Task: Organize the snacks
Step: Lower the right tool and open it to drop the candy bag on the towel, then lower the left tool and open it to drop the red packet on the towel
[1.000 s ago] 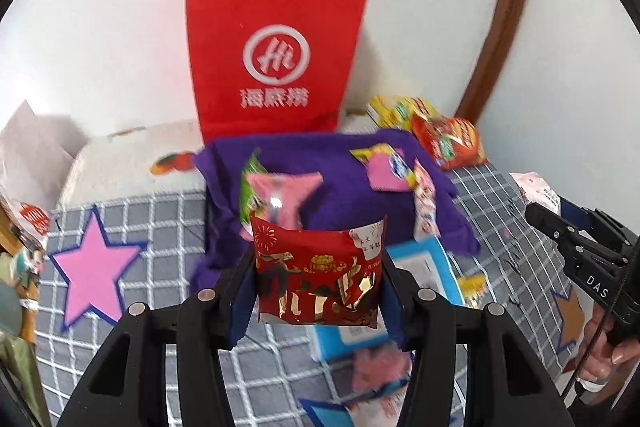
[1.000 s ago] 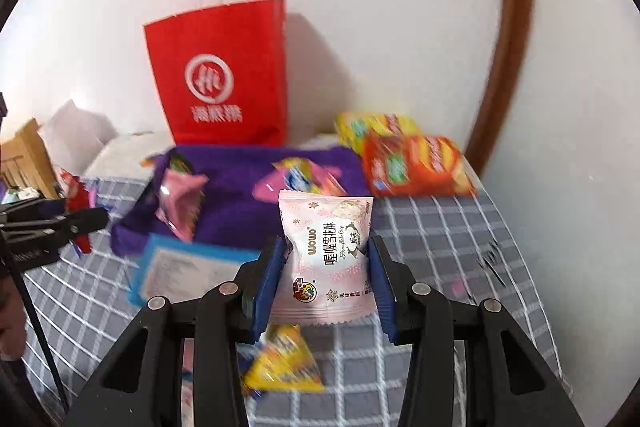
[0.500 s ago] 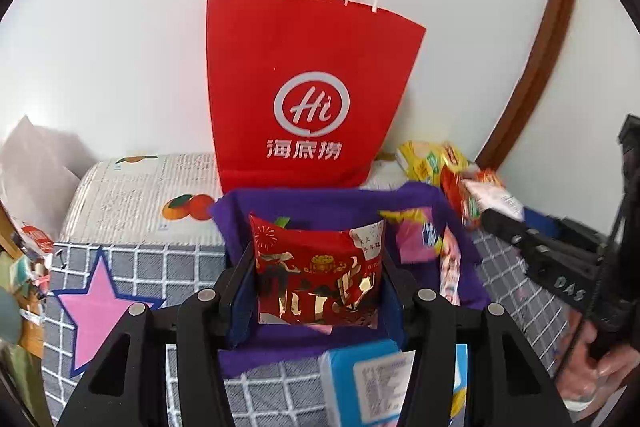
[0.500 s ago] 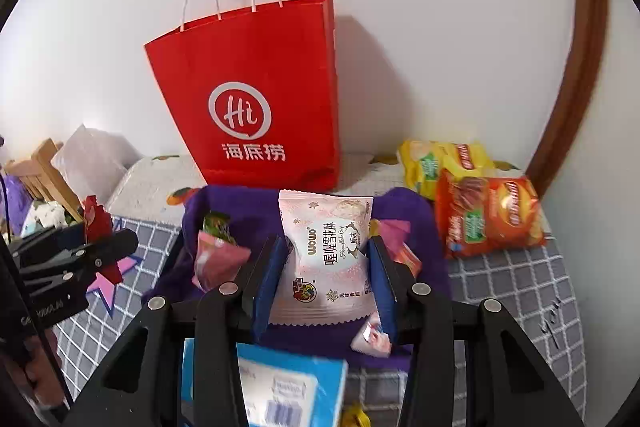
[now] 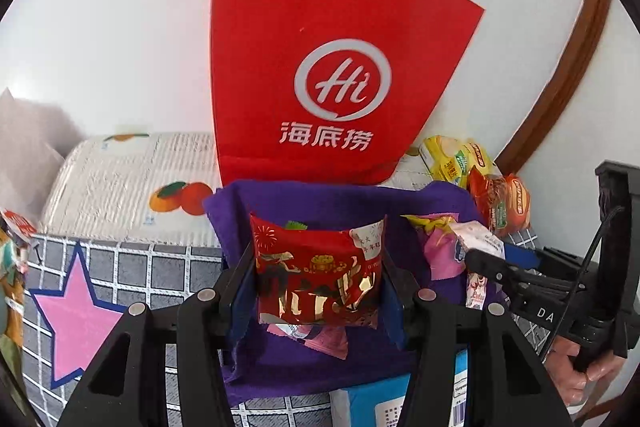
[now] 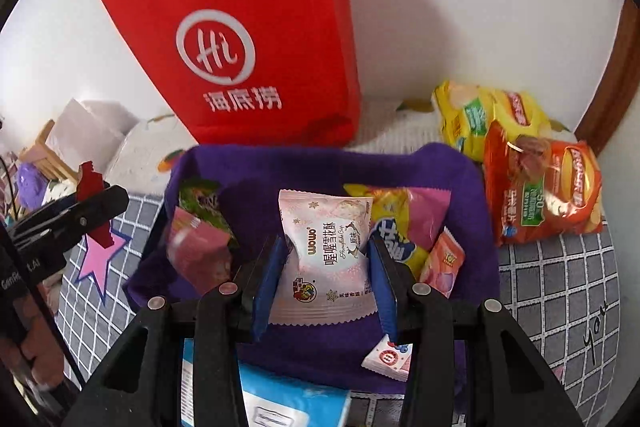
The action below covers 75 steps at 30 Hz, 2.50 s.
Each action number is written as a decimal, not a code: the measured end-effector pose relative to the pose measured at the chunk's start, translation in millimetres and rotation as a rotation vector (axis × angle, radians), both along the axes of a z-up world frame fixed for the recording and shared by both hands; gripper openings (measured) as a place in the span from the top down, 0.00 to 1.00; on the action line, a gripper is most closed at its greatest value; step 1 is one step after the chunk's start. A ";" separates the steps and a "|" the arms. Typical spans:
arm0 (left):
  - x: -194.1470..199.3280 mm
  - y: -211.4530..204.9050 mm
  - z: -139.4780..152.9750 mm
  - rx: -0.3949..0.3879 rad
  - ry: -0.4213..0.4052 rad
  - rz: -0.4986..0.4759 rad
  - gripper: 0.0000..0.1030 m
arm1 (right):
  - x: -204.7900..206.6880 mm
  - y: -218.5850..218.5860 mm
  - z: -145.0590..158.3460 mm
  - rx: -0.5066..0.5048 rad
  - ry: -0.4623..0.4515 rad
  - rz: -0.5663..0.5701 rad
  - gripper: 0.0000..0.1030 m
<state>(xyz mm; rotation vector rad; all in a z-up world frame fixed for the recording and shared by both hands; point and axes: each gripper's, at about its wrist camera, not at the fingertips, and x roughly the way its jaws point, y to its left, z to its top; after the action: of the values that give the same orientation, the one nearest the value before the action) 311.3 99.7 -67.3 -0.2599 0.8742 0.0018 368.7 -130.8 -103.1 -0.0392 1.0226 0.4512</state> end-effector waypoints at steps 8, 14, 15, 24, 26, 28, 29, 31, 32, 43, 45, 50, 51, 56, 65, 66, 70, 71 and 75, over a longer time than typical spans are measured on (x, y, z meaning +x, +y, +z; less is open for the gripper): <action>2.8 10.4 -4.3 -0.032 0.018 0.013 0.51 | 4.0 -2.5 -13.9 -0.091 0.025 0.022 0.58; 4.3 8.4 -6.2 -0.032 0.030 0.002 0.51 | 11.0 7.0 -33.7 -0.144 0.062 0.028 0.58; 3.7 8.6 -5.3 -0.031 0.027 0.003 0.51 | 12.4 7.3 -37.2 -0.165 0.066 0.020 0.58; 1.1 3.9 -4.5 -0.019 0.028 -0.003 0.50 | 18.5 9.3 -60.1 -0.243 0.111 0.015 0.58; 2.2 3.4 -6.0 -0.016 0.034 -0.002 0.50 | 17.6 11.8 -62.3 -0.256 0.114 0.029 0.58; 3.0 3.4 -8.1 -0.011 0.041 0.002 0.50 | 17.8 12.3 -63.6 -0.257 0.118 0.028 0.58; 3.7 3.7 -9.4 -0.009 0.046 0.003 0.50 | 18.0 12.3 -64.2 -0.254 0.121 0.026 0.58; 4.6 4.6 -11.5 -0.011 0.054 0.006 0.50 | 19.2 12.6 -65.2 -0.244 0.127 0.023 0.58; 5.1 5.2 -12.4 -0.013 0.058 0.006 0.50 | 19.5 12.6 -65.7 -0.245 0.128 0.021 0.58; 9.7 6.6 -21.9 -0.028 0.107 0.007 0.50 | 15.8 23.7 -63.6 -0.267 0.111 0.064 0.50; 10.7 6.4 -23.3 -0.037 0.116 0.000 0.50 | 15.2 21.1 -57.7 -0.254 0.103 0.060 0.50; 13.1 1.7 -27.4 -0.042 0.138 -0.022 0.50 | 11.9 11.7 -37.2 -0.197 0.069 0.040 0.47; 13.6 0.1 -28.3 -0.041 0.142 -0.029 0.50 | 10.8 8.7 -33.3 -0.186 0.061 0.033 0.46; 16.4 -10.1 -34.4 -0.041 0.169 -0.064 0.49 | 8.9 0.5 -19.2 -0.156 0.044 0.005 0.46; 20.5 -19.6 -45.9 -0.035 0.222 -0.090 0.49 | 7.3 -4.6 -10.1 -0.140 0.028 0.002 0.46; 20.9 -19.9 -47.0 -0.035 0.227 -0.090 0.49 | 7.5 -3.9 -10.7 -0.141 0.028 0.000 0.46; 21.7 -20.1 -48.6 -0.029 0.235 -0.086 0.49 | 7.5 -5.3 -10.7 -0.143 0.030 -0.005 0.45; 22.1 -20.1 -48.9 -0.028 0.238 -0.086 0.49 | 7.6 -5.5 -10.8 -0.144 0.030 -0.005 0.45; 23.4 -20.2 -52.1 -0.022 0.250 -0.084 0.49 | 7.8 -4.4 -11.1 -0.146 0.033 -0.005 0.46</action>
<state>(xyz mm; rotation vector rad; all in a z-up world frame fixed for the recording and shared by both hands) 334.7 79.6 -119.4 -0.2466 1.1334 -0.0544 376.4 -135.2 -114.2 -0.1606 1.0868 0.3731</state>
